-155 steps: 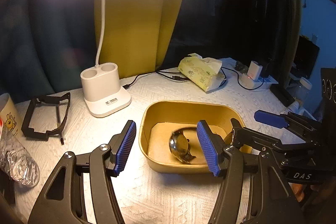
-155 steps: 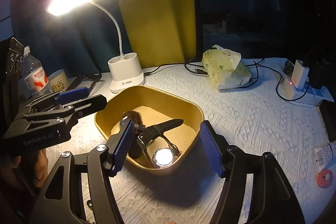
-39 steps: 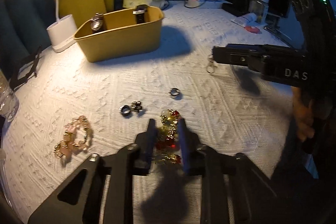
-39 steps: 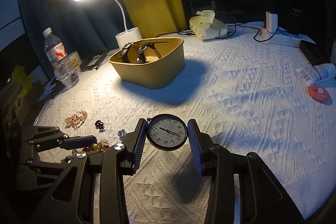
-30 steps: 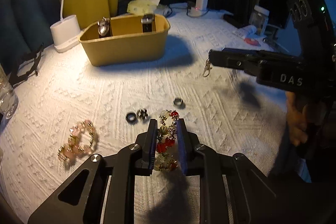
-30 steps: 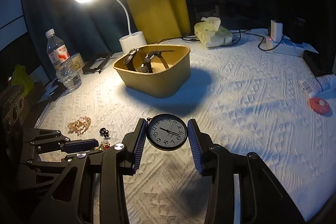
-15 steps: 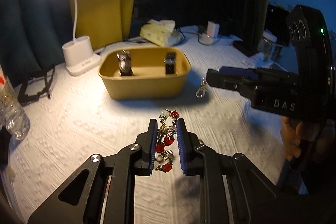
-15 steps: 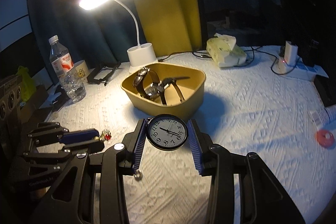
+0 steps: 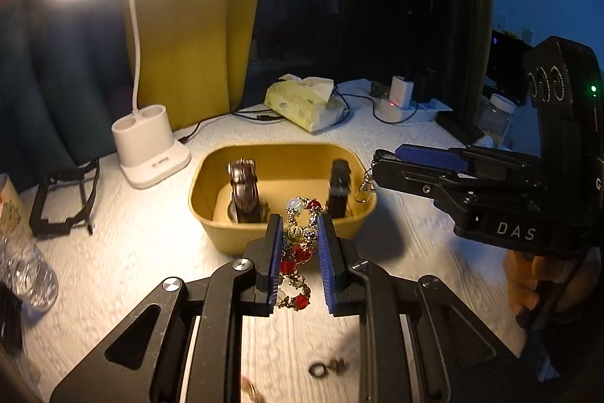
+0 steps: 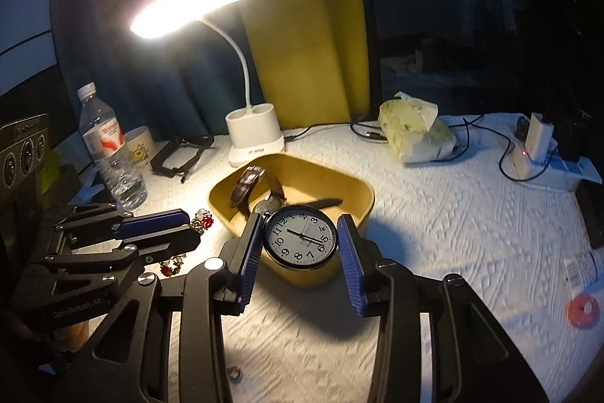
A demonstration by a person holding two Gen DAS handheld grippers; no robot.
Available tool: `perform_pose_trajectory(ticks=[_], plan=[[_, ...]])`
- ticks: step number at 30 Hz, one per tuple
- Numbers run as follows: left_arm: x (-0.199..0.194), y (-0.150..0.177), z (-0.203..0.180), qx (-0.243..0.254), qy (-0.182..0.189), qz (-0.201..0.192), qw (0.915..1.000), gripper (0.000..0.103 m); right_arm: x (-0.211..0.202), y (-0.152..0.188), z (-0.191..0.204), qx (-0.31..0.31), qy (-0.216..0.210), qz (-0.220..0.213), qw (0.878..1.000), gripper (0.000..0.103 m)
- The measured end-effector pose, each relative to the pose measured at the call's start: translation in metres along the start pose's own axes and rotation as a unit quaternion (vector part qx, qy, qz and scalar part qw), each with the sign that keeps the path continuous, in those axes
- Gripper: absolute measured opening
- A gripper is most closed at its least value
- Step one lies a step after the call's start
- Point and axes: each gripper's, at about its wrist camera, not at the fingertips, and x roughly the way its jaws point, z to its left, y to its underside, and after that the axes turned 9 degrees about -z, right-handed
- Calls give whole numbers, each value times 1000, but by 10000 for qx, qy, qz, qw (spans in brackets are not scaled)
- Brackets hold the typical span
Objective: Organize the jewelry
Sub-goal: 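Lower the bracelet into the tan box with the left gripper while the right gripper drops the pocket watch in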
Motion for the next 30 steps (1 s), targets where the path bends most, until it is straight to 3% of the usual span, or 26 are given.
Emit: perform_pose_trajectory(ticks=[9,20,24,26,30], plan=[[36,-14,13,-53,43,-90,9999,20,23,-18,-19,57,151,-153,9998,40],[58,-16,24,-266,162,104,9995,22,64,-21,-27,165,170,36,9997,40],[53,-17,28,-338,135,23,9993,29,72,-20,-24,188,35,139,9997,41],[49,-19,30,-363,123,-3,9993,33,73,-19,-23,201,28,172,9996,51],[40,-19,33,-412,50,-43,9991,42,70,-19,-18,157,132,221,9995,57]])
